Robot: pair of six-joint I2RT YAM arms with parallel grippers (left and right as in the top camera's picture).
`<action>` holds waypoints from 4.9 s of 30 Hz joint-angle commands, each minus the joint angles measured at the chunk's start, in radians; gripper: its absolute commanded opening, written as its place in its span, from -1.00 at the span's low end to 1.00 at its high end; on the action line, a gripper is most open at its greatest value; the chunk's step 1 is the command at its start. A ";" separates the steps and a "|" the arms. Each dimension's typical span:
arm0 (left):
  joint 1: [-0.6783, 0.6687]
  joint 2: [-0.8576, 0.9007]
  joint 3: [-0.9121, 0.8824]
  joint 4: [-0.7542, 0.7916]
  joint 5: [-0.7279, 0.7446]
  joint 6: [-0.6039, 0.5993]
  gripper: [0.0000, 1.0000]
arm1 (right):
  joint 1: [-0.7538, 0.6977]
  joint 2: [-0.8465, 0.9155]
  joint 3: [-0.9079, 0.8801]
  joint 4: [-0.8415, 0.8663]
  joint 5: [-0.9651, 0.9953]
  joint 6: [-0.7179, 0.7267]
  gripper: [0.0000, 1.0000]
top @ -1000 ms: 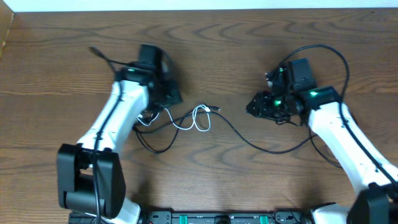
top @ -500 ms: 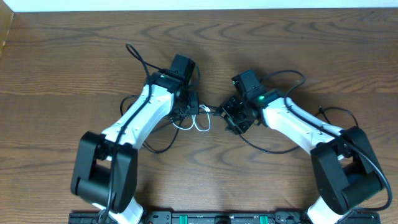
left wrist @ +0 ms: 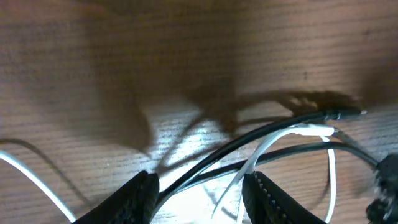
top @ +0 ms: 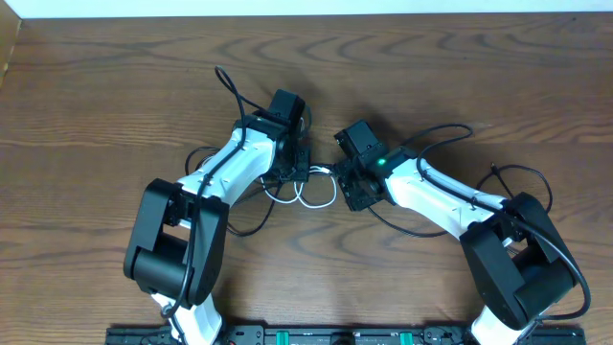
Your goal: Untangle cables
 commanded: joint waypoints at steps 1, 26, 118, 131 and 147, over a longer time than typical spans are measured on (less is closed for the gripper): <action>0.000 -0.050 0.013 -0.017 0.005 0.024 0.01 | 0.001 0.009 0.003 -0.003 0.087 0.034 0.12; -0.026 -0.037 -0.026 -0.051 0.019 0.045 0.04 | 0.011 0.140 0.003 0.014 0.072 0.064 -0.98; 0.263 -0.244 0.019 -0.129 0.069 -0.236 0.15 | 0.042 -0.044 0.011 0.337 -0.338 -1.192 0.08; 0.434 -0.251 0.019 -0.191 0.061 -0.288 0.21 | 0.101 -0.044 0.011 0.355 -0.288 -1.206 0.61; 0.433 -0.251 0.019 -0.192 0.054 -0.288 0.96 | 0.126 -0.044 0.011 0.376 -0.195 -1.206 0.69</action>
